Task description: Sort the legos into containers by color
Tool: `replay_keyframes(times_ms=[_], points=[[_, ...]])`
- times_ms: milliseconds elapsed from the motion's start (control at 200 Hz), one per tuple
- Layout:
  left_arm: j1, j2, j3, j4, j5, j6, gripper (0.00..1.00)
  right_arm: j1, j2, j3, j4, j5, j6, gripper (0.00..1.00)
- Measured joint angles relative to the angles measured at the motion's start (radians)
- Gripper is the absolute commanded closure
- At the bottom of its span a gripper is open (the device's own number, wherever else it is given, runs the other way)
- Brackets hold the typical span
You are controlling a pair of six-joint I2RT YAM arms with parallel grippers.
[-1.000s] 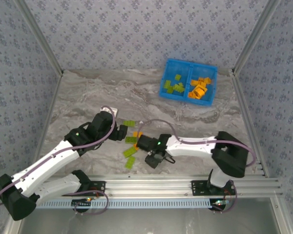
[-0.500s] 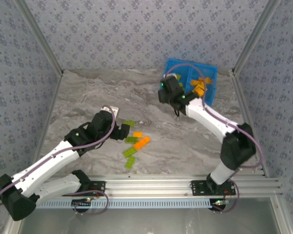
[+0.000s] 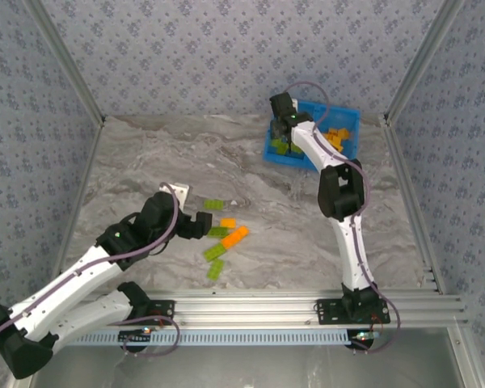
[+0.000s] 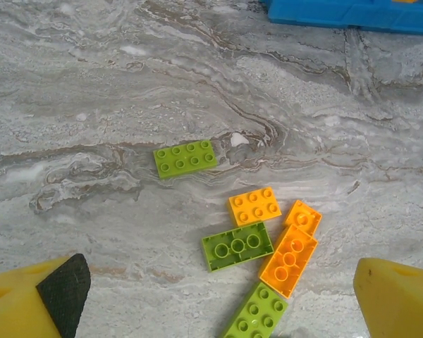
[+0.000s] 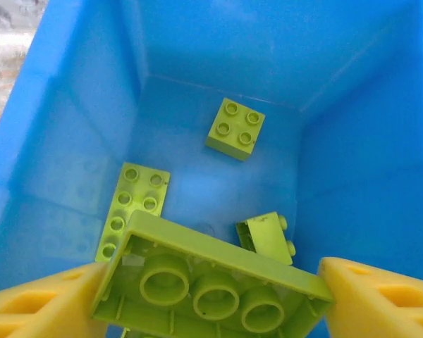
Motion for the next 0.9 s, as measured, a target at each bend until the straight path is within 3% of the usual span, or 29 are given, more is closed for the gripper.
replay_keyframes(times_ms=[205, 375, 535, 670, 904], points=[[0.000, 0.037, -0.013, -0.003, -0.005, -0.029, 0.02, 0.003, -0.050, 0.014, -0.039, -0.016, -0.011, 0.19], [0.000, 0.136, -0.012, -0.001, -0.015, -0.064, 0.01, 0.014, -0.212, -0.104, -0.034, -0.027, -0.016, 0.19], [0.018, 0.300, 0.026, 0.000, -0.047, -0.119, 0.03, 0.067, -0.490, -0.387, 0.035, -0.050, -0.006, 0.11], [0.067, 0.490, 0.099, 0.039, -0.039, -0.147, 0.03, 0.189, -0.794, -0.694, 0.117, -0.088, 0.016, 0.00], [0.127, 0.812, 0.261, 0.111, -0.008, -0.129, 0.01, 0.324, -1.114, -0.927, 0.139, -0.127, 0.057, 0.00]])
